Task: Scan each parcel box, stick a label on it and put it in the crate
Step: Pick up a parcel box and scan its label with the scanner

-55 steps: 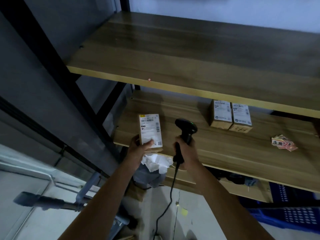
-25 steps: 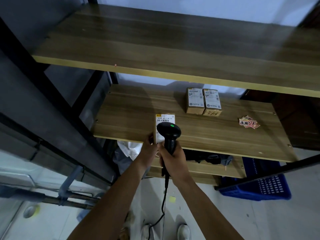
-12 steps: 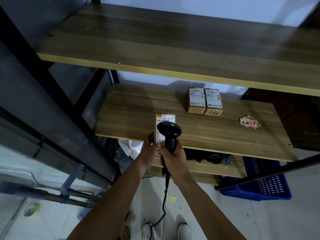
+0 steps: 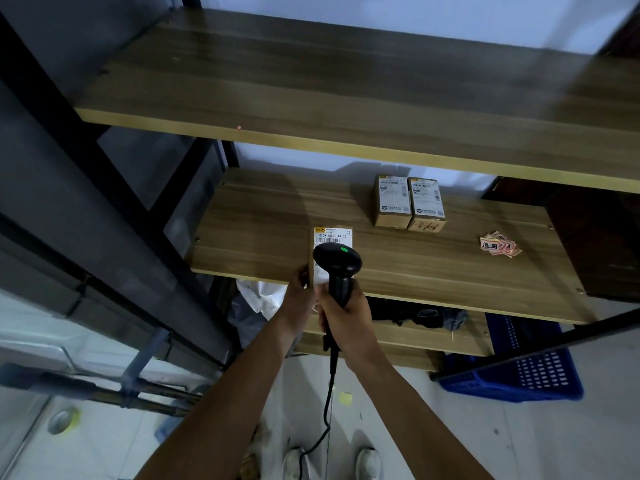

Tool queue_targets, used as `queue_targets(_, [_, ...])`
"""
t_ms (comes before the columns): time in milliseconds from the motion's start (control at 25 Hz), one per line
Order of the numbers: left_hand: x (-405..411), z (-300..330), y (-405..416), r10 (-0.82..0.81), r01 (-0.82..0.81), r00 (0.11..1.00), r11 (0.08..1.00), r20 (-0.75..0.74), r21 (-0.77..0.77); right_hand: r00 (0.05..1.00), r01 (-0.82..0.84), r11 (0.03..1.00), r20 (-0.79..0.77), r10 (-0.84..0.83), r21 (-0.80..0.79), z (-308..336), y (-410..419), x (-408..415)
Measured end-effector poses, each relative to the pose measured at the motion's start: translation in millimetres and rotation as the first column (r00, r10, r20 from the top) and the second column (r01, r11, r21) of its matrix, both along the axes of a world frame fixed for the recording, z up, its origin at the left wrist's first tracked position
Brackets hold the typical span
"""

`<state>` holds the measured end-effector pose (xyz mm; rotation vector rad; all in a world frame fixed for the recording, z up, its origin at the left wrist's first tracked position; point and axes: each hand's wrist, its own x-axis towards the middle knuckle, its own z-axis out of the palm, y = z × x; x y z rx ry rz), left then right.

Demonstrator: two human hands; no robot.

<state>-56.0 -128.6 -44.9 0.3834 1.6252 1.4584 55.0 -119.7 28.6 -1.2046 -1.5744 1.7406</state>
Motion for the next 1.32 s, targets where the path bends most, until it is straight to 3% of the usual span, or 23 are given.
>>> queue_targets(160, [-2, 3, -1, 0.011, -0.012, 0.999, 1.0, 0.037, 0.02, 1.0, -0.003, 0.999, -0.026, 0.002, -0.039, 3, 0, 0])
queue_targets(280, [-13, 1, -8, 0.072, -0.075, 0.988, 0.997, 0.137, 0.019, 0.996, -0.021, 0.985, -0.09, 0.005, -0.171, 10, 11, -4])
queue_targets(520, [-66, -10, -55, 0.286, -0.283, 0.948, 0.958, 0.137, -0.042, 0.99, 0.019, 0.932, -0.121, -0.067, -0.363, 11, 64, -67])
queue_targets(720, [-87, 3, -83, 0.367, -0.372, 0.917, 0.928, 0.154, 0.002, 1.0, 0.02, 0.939, 0.005, -0.02, -0.342, -37, 107, -149])
queue_targets(920, [-103, 6, -98, 0.327, -0.34, 0.93, 0.938, 0.168, 0.061, 0.998, 0.009, 0.914, 0.059, 0.016, -0.405, -90, 118, -205])
queue_targets(1120, [-104, 6, -100, 0.292, -0.315, 0.934, 0.945, 0.203, 0.087, 0.993, -0.003, 0.954, 0.109, 0.038, -0.3, -104, 115, -216])
queue_targets(1240, [-104, 7, -97, 0.279, -0.301, 0.939, 0.95, 0.201, 0.086, 0.91, -0.133, 0.991, 0.394, 0.128, -0.014, -121, 125, -210])
queue_targets(1320, [-103, 5, -93, 0.287, -0.306, 0.934, 0.95, 0.212, 0.063, 0.856, -0.193, 0.978, 0.5, 0.13, 0.076, -127, 132, -208])
